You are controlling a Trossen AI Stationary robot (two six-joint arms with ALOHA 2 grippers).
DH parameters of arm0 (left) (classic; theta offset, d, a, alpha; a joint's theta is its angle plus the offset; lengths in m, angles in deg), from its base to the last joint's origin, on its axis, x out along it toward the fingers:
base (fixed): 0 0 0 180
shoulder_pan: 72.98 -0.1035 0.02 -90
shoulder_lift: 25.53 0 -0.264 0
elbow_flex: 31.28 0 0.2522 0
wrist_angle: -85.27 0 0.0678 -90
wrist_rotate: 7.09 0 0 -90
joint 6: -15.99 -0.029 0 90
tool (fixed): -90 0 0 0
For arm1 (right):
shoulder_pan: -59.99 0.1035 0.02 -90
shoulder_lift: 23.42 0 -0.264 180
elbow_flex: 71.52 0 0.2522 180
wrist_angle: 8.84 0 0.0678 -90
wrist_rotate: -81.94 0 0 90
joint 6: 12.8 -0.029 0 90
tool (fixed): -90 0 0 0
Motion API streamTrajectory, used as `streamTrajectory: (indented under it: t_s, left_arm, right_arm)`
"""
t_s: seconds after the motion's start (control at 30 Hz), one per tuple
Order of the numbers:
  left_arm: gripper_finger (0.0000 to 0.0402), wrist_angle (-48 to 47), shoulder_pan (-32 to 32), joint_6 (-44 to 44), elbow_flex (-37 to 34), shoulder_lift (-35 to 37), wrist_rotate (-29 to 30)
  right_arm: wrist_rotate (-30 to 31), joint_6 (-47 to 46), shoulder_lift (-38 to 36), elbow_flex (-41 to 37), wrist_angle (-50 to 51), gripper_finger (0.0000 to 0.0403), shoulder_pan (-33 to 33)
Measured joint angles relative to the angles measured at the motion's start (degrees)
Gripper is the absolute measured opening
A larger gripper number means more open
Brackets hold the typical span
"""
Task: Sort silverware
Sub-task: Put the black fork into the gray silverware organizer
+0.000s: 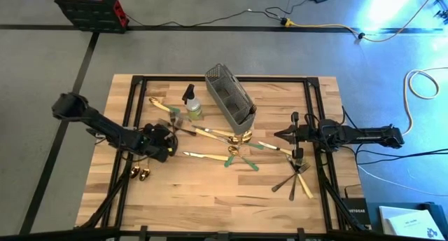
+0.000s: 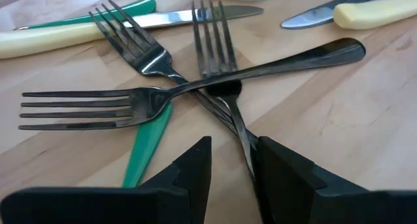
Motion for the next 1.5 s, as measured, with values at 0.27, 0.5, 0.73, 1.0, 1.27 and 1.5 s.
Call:
streamTrajectory:
  t_s: [0.27, 0.5, 0.73, 1.0, 1.27, 1.5]
  left_arm:
    - [0.0111, 0.9, 0.0, -1.3, 0.1, -1.4, -0.8]
    - [0.0111, 0.7, 0.0, -3.3, 0.1, -1.3, -2.3]
    - [0.0071, -0.3, 0.0, -3.0, 0.2, -1.3, -4.4]
    - [0.0004, 0.7, 0.1, -4.7, 0.2, -1.2, -5.3]
    - [0.0, 3.8, 2.7, -6.6, 0.0, 0.9, -7.7]
    - [0.0, 7.7, 4.3, -11.3, -0.1, 1.9, -11.8]
  right_arm:
    - [0.0, 0.0, 0.0, 0.0, 0.0, 0.0, 0.0]
    - [0.0, 0.0, 0.0, 0.0, 0.0, 0.0, 0.0]
    - [0.0, 0.0, 0.0, 0.0, 0.0, 0.0, 0.0]
    - [0.0, 0.0, 0.0, 0.0, 0.0, 0.0, 0.0]
    - [0.0, 0.0, 0.0, 0.0, 0.0, 0.0, 0.0]
    - [0.0, 0.0, 0.0, 0.0, 0.0, 0.0, 0.0]
